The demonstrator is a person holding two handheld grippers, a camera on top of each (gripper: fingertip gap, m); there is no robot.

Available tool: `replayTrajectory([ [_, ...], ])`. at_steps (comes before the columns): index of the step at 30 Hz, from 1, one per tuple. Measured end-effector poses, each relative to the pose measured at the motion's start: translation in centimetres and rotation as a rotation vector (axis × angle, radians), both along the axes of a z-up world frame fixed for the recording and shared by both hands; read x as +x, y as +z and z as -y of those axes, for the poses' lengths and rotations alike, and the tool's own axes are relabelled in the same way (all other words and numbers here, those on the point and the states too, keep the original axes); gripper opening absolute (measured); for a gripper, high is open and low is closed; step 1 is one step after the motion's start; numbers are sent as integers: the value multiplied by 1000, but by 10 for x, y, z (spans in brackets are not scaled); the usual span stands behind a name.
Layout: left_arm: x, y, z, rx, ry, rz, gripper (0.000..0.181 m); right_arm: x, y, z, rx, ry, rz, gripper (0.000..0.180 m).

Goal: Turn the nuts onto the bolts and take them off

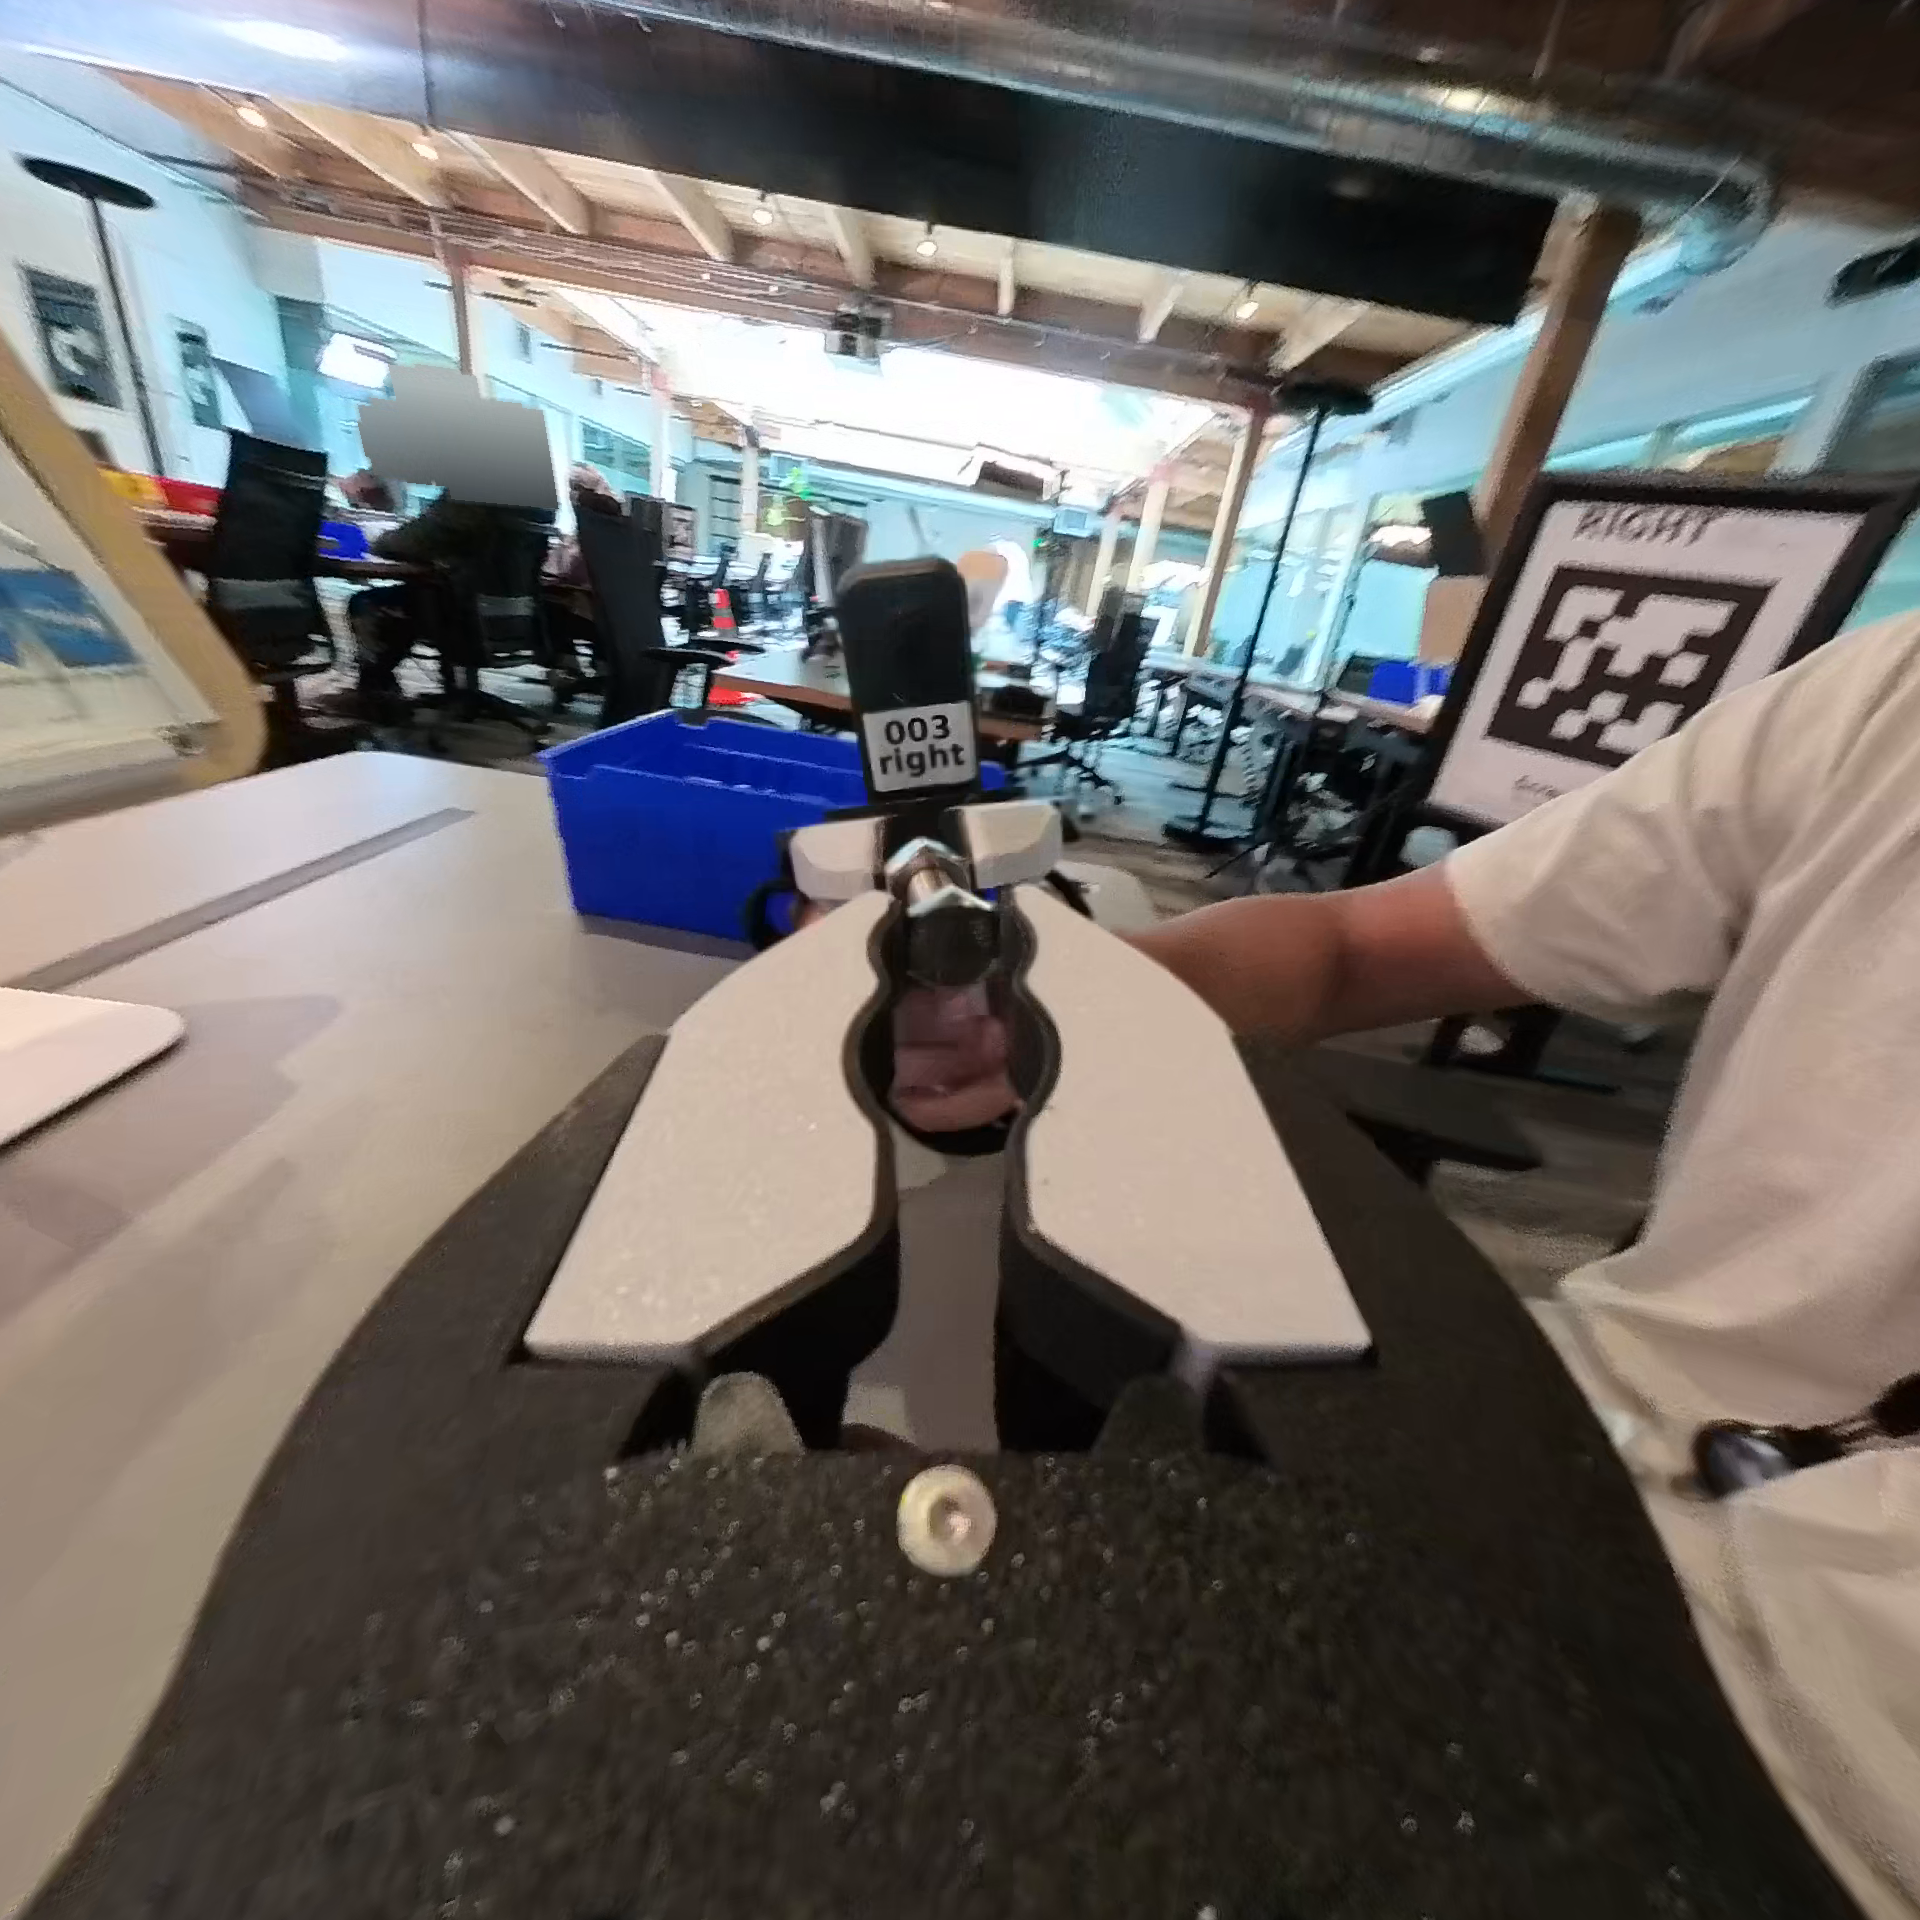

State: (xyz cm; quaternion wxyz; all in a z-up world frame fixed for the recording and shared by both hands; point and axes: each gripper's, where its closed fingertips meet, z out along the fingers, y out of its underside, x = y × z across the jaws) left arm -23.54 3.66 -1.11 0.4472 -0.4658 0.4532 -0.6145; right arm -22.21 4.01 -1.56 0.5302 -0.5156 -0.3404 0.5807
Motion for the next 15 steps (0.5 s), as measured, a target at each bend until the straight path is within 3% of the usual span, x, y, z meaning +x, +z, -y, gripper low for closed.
replayTrajectory([
  [15, 6, -20, 1, 474, 220, -208, 16, 4, -22, -5, -516, 354, -42, 17],
])
